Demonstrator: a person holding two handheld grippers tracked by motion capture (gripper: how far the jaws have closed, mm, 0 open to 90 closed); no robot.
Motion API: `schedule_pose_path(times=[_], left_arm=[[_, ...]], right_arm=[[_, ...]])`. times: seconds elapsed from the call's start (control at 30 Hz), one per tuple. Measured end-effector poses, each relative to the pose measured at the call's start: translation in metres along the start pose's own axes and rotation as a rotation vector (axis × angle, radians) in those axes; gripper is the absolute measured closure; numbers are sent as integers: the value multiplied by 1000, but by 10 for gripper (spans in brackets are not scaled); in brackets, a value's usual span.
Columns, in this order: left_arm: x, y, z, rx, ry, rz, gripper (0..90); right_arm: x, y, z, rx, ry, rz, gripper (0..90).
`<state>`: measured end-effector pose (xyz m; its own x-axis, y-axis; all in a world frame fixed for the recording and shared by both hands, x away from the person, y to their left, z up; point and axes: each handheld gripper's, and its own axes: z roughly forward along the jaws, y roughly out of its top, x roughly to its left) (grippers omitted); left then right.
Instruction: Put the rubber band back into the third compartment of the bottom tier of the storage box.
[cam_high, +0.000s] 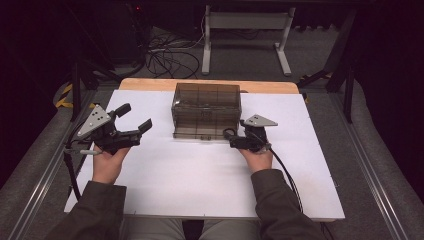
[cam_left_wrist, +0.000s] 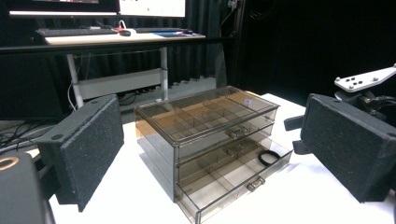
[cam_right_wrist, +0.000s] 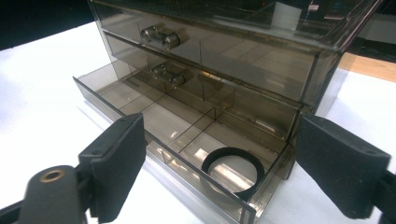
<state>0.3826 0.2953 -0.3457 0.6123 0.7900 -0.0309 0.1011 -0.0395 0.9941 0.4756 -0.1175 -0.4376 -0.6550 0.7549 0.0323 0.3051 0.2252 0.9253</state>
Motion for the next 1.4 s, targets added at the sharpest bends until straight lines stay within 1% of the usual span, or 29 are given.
schedule_pose_path(times=[0.23, 0.3, 0.43, 0.57, 0.6, 0.7, 1.07, 1.4], left_arm=[[-4, 0, 2, 10, -13, 20, 65], [-4, 0, 3, 11, -15, 23, 65], [-5, 1, 2, 9, -13, 27, 65], [-4, 1, 1, 8, -11, 28, 65], [-4, 1, 2, 10, -10, 29, 65], [-5, 1, 2, 14, -10, 29, 65], [-4, 0, 2, 21, -3, 33, 64], [-3, -1, 1, 30, 4, 38, 64]], right_arm=[[1, 2, -7, 5, -13, 3, 102], [2, 3, -10, -2, -12, 3, 96], [3, 7, -18, -23, -11, 11, 82], [5, 11, -27, -41, -19, 12, 61], [5, 12, -29, -49, -18, 6, 56], [5, 16, -36, -65, -15, 12, 42], [1, 23, -59, -119, -4, 60, 3], [-3, 27, -77, -171, 3, 80, 0]])
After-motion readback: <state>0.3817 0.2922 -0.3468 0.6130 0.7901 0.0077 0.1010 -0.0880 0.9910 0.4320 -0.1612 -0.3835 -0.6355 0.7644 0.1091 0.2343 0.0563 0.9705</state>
